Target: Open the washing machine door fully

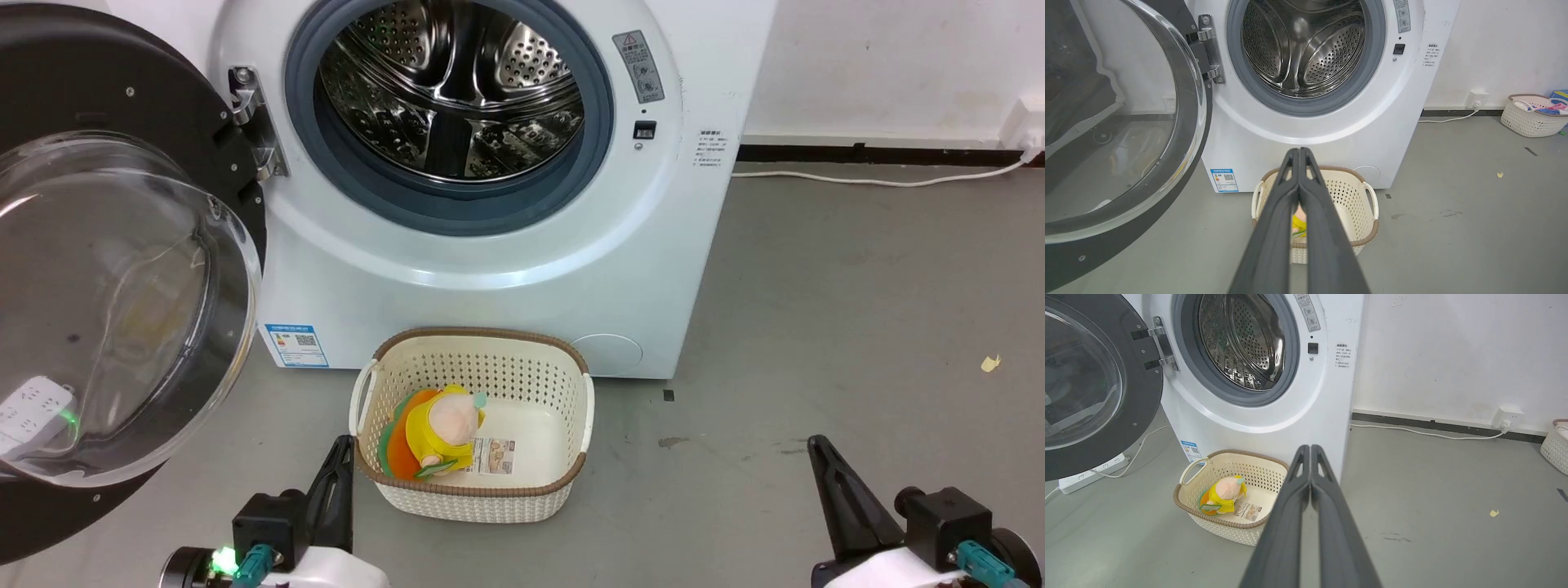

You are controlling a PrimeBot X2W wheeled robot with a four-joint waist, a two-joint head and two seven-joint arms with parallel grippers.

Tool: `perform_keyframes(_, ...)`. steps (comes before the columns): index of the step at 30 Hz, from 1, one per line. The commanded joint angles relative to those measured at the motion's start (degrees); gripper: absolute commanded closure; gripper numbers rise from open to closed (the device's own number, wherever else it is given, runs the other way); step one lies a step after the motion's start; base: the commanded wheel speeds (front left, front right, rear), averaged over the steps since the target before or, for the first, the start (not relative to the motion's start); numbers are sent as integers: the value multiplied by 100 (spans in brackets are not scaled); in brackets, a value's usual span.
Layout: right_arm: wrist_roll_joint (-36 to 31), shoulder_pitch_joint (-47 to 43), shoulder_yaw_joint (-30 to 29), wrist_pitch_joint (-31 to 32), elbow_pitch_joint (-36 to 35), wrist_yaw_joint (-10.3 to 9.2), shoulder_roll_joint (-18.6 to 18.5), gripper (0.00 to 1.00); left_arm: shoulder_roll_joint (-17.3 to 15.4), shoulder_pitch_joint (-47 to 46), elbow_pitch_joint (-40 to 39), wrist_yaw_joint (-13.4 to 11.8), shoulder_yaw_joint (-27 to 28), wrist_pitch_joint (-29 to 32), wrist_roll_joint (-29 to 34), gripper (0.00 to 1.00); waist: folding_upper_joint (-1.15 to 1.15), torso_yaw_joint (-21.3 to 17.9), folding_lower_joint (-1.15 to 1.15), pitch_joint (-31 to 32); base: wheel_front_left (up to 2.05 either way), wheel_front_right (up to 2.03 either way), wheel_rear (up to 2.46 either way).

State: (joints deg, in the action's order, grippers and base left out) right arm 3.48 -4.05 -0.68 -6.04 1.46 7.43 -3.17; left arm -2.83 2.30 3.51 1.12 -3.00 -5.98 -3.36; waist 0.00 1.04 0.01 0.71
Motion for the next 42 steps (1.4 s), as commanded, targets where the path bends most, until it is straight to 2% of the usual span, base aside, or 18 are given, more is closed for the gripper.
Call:
perform_keyframes(1, -60, 141, 11, 49, -36, 4, 18, 100, -3, -71, -54, -38, 25, 45, 46, 100, 0, -4, -1, -3, 0, 0, 0)
perform_keyframes(42, -304, 365, 59, 520, -129, 5, 28, 100, -5, -206, -306, -100, 259, 514, 292, 100, 0, -89, -1, -61, 0, 0, 0)
